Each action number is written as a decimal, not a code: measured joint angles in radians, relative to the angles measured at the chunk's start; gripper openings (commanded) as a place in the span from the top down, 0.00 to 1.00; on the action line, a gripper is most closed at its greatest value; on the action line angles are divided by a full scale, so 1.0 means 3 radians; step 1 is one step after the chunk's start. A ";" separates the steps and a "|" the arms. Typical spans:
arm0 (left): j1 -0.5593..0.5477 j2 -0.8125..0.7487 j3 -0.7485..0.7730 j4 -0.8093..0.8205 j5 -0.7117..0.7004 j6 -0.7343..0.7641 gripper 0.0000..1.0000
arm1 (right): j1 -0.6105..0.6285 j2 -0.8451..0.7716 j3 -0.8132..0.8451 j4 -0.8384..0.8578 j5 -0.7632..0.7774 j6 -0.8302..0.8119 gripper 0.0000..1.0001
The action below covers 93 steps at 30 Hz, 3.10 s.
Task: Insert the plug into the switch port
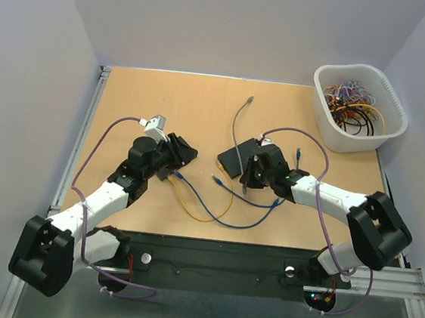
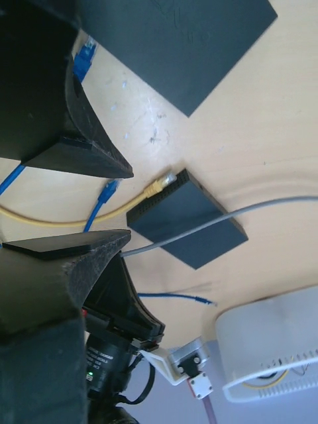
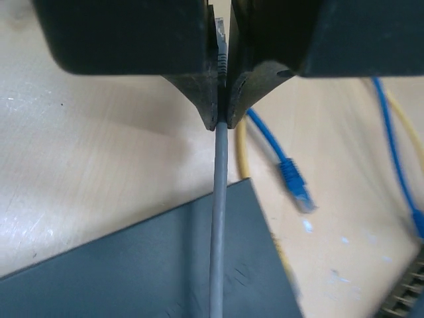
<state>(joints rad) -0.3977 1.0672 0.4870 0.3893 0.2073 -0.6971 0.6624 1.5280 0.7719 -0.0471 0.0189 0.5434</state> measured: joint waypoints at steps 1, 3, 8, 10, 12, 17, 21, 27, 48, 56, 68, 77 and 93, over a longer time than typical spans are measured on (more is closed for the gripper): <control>-0.0053 -0.0051 0.0000 0.0000 -0.0005 0.0001 0.52 | 0.0000 -0.0108 -0.0003 -0.0014 -0.0005 0.0006 1.00; -0.0144 -0.0159 0.0000 0.0003 -0.0008 0.0001 0.52 | 0.0000 -0.0317 -0.0003 -0.0022 -0.0031 0.0015 1.00; -0.0282 -0.0341 0.0000 0.0041 0.0006 0.0004 0.52 | 0.0000 -0.0935 -0.0003 0.0074 -0.0256 -0.0009 1.00; -0.0289 -0.0365 0.0000 0.0103 0.0045 0.0003 0.49 | 0.0000 -0.1110 -0.0004 0.0121 -0.0384 -0.0029 1.00; -0.0292 -0.0364 -0.0001 0.0184 0.0093 -0.0010 0.47 | 0.0000 -0.1214 -0.0037 0.0140 -0.0519 -0.0055 1.00; -0.0362 -0.0292 -0.0065 0.0657 0.0234 -0.0120 0.41 | 0.0053 -0.1382 -0.0216 0.0109 -0.0774 -0.0111 1.00; -0.0449 -0.0084 -0.0067 0.0830 0.0245 -0.0188 0.39 | 0.0298 -0.1422 -0.0281 0.0062 -0.0816 -0.0172 1.00; -0.0465 0.0144 -0.0067 0.0685 0.0056 -0.0273 0.39 | 0.0903 -0.1316 -0.0200 -0.0318 -0.0558 -0.0292 0.99; 0.0066 -0.0519 0.0099 -0.0515 -0.0557 -0.0056 0.39 | 0.2365 -0.0683 0.0285 -0.2005 0.0824 0.0589 0.09; 0.0067 -0.0520 0.0099 -0.0542 -0.0468 -0.0055 0.39 | 0.1960 -0.1314 0.0874 -0.1747 0.1513 0.0535 0.16; 0.0090 -0.0520 0.0098 -0.0515 -0.0394 -0.0032 0.40 | 0.0676 0.0575 0.1834 -0.1232 0.0833 -0.0102 0.39; 0.0134 -0.0520 0.0008 -0.0460 -0.0341 0.0024 0.40 | 0.0324 0.1728 0.2881 -0.1063 0.0459 -0.0229 0.47; 0.0205 -0.0521 -0.0011 -0.0441 -0.0296 0.0084 0.40 | 0.0277 0.2399 0.3229 -0.1059 0.0244 -0.0226 0.54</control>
<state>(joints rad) -0.3363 0.9108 0.4835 0.2569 0.1184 -0.6720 0.7456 2.2478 1.7405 -0.3649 0.0921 0.4755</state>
